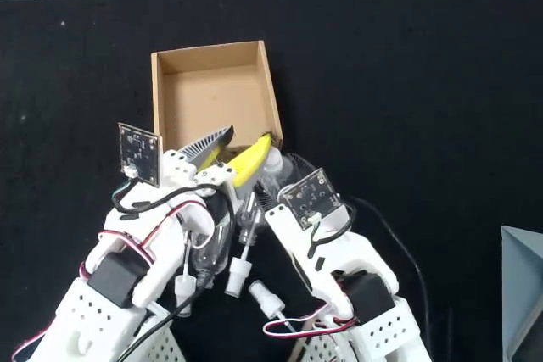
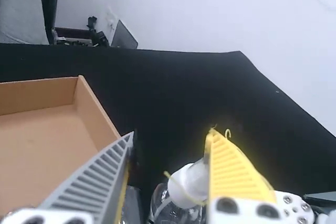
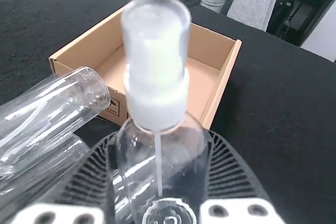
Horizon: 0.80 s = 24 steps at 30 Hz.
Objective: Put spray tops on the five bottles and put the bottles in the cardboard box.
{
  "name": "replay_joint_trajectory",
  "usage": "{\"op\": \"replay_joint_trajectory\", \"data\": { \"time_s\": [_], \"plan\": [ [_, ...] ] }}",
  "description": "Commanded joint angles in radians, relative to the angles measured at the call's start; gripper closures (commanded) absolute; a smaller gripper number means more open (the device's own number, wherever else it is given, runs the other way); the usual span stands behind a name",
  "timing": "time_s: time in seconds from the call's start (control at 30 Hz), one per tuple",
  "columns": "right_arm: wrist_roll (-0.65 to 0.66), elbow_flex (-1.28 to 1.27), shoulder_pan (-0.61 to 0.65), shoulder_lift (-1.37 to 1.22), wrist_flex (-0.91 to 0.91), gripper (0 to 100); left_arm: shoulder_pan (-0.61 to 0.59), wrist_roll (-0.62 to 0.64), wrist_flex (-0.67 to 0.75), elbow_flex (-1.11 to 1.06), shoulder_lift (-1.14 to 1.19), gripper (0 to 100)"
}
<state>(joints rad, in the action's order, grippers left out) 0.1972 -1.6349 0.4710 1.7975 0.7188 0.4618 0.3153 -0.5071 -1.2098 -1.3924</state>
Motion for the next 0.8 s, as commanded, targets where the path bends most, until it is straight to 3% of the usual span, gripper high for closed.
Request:
{"op": "replay_joint_trajectory", "data": {
  "time_s": [0.0, 0.17, 0.4, 0.77],
  "plan": [
    [-0.011, 0.101, -0.031, 0.101, -0.002, 91.7, 0.062, -0.02, -0.043, 0.027, -0.002, 80],
    [-0.011, 0.102, -0.103, 0.101, -0.006, 91.7, 0.064, -0.02, -0.051, 0.031, -0.003, 80],
    [-0.011, 0.101, -0.112, 0.101, -0.006, 91.7, 0.053, -0.02, -0.058, 0.058, -0.003, 80],
    [-0.011, 0.099, -0.115, 0.101, -0.002, 91.7, -0.122, -0.037, -0.058, 0.154, -0.003, 80]
  ]
}}
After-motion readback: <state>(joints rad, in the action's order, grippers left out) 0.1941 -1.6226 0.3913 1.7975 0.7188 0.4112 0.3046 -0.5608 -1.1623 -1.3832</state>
